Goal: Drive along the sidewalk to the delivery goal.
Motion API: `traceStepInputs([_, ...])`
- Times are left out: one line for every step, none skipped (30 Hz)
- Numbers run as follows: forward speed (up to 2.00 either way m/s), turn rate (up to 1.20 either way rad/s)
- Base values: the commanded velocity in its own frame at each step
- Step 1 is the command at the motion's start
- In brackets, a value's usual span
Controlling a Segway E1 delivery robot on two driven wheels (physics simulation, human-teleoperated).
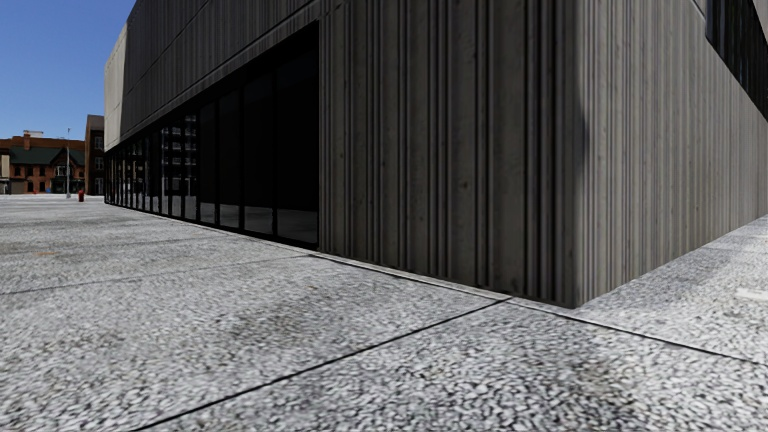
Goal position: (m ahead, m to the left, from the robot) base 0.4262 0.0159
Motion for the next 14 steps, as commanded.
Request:
traceStepInputs([0.00, 0.00])
traceStepInputs([0.00, 0.00])
traceStepInputs([0.00, 0.00])
traceStepInputs([0.00, 0.00])
traceStepInputs([0.00, 0.00])
traceStepInputs([0.00, 0.00])
traceStepInputs([0.00, 0.00])
traceStepInputs([0.00, 0.00])
traceStepInputs([0.00, 0.00])
traceStepInputs([0.00, 0.00])
traceStepInputs([0.00, 0.00])
traceStepInputs([0.00, 0.00])
traceStepInputs([0.00, 0.00])
traceStepInputs([0.00, 0.00])
